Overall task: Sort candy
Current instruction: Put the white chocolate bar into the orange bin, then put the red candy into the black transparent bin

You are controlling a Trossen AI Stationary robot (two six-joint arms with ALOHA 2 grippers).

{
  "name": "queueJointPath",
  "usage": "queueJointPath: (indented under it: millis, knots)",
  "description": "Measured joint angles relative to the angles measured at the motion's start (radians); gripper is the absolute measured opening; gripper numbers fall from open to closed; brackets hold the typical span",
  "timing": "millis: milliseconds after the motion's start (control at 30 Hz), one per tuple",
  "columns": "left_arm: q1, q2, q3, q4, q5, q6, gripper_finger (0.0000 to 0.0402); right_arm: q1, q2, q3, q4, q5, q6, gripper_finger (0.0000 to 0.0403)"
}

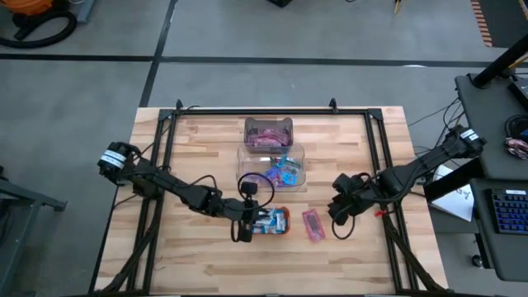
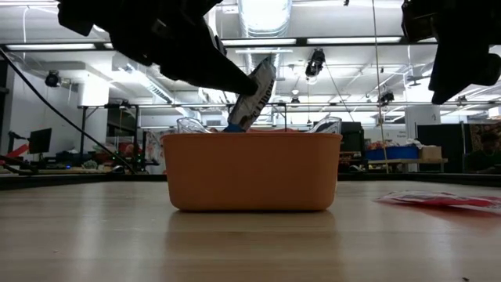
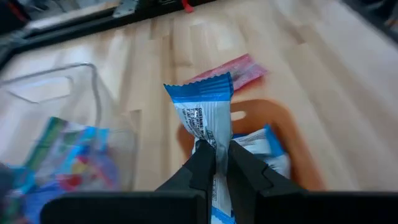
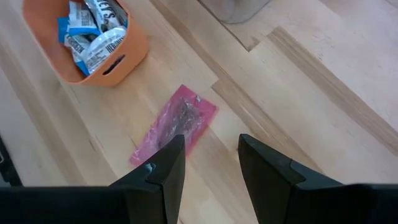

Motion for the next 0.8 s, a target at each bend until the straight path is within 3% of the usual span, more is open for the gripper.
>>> queueJointPath:
  millis: [267, 800]
  knots:
    - [0.001, 0.000, -0.002, -0.010, 0.050, -0.083, 0.0024, 0.000, 0.007, 0.000, 0.002, 0.000, 0.015, 0.0141]
    - [0.001, 0.000, -0.002, -0.037, 0.079, -0.078, 0.0141, 0.000, 0.007, 0.000, 0.014, 0.006, 0.036, 0.0141]
